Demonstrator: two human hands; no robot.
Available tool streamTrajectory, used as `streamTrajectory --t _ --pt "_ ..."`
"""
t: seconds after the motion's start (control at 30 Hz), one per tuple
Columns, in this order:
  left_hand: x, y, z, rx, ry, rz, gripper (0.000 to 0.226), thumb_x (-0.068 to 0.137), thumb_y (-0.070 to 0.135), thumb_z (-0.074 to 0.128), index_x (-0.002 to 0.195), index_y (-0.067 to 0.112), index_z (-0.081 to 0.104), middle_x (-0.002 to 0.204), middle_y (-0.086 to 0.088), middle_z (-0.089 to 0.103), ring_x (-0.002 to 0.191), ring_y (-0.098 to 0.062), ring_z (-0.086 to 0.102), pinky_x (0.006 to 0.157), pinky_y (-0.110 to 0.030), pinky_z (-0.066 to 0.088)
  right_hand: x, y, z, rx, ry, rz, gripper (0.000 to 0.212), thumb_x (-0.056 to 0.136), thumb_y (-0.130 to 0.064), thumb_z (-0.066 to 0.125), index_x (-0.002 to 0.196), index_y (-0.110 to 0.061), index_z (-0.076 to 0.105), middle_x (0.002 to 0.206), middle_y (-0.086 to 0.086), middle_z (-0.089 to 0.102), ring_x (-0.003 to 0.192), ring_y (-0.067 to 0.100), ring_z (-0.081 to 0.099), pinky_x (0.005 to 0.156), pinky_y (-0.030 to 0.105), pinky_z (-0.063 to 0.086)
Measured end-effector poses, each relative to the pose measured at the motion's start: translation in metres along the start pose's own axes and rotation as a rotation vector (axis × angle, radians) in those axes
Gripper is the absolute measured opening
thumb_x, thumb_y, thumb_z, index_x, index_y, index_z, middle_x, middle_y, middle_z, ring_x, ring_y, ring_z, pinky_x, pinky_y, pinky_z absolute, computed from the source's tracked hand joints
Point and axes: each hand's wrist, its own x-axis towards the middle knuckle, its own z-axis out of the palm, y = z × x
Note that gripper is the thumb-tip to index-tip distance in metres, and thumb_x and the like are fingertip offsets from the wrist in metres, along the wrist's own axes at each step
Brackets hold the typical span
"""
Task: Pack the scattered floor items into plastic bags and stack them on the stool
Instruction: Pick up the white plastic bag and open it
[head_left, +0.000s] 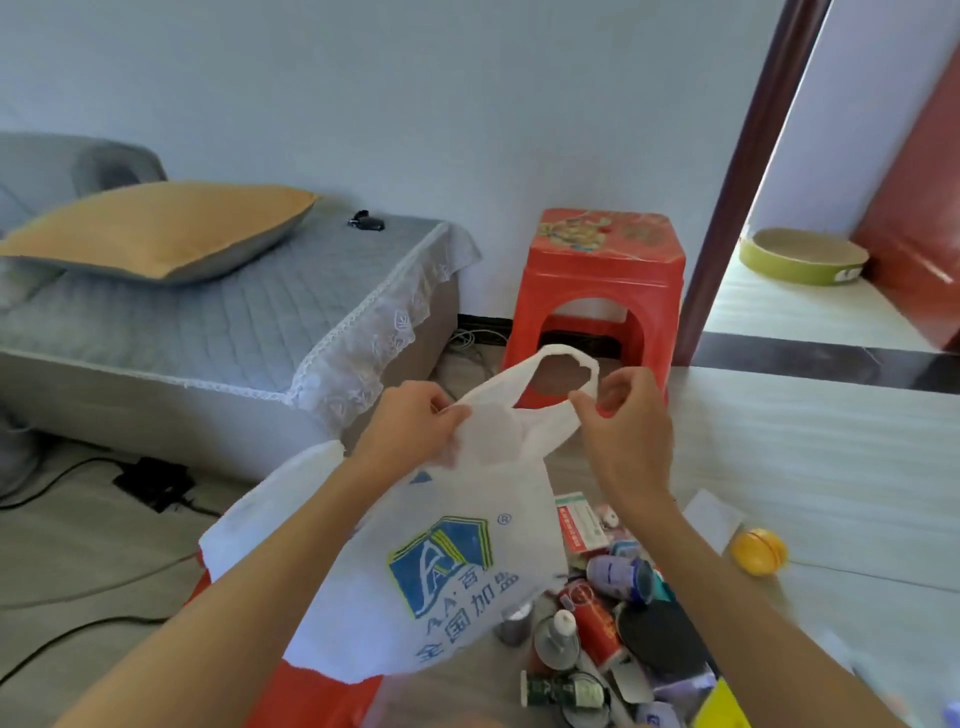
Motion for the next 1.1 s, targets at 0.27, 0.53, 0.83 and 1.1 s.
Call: streamTrajectory --t 0.27,0.53,0.83,1.1 --pt "-0.034 0.027 -0.040 -0.405 -0.077 -0.018 0.019 0.087 0.024 0.061 0.074 0.015 0.070 0.070 -0.002 0.068 0.058 -0.012 0.058 0.056 -0.022 0.047 -0.027 -0.031 0.018 0.575 -0.289 0.485 0.027 0.085 -0.027 0.064 0.102 -0.006 0.061 0.091 0.009 0.067 0.080 0.021 0.067 0.069 0.029 0.057" --pt "-0.036 -0.003 -0.073 -0.969 -0.371 -0.282 0.020 0.088 0.001 0.052 0.098 0.007 0.068 0.062 -0.004 0.067 0.046 -0.009 0.058 0.042 -0.016 0.047 -0.025 -0.001 -0.007 0.938 -0.896 0.561 0.017 0.079 -0.005 0.063 0.095 -0.008 0.068 0.091 0.011 0.070 0.084 0.022 0.068 0.078 0.035 0.058" --pt "-0.025 -0.027 -0.100 -1.026 -0.497 -0.287 0.030 0.069 0.007 0.065 0.099 0.009 0.065 0.089 -0.012 0.069 0.069 -0.021 0.067 0.059 -0.027 0.055 -0.019 0.036 -0.031 1.083 -0.936 0.522 0.048 0.048 -0.029 0.090 0.089 -0.009 0.074 0.082 0.006 0.072 0.077 0.020 0.068 0.072 0.033 0.057" --pt "-0.023 -0.048 -0.051 -0.578 0.273 -0.365 0.003 0.090 0.013 0.051 0.091 0.014 0.052 0.103 -0.013 0.054 0.075 -0.023 0.050 0.053 -0.024 0.044 -0.025 0.022 -0.016 1.010 -0.727 0.780 0.035 0.096 -0.030 0.043 0.115 -0.006 0.060 0.101 0.015 0.065 0.092 0.028 0.058 0.092 0.044 0.043"
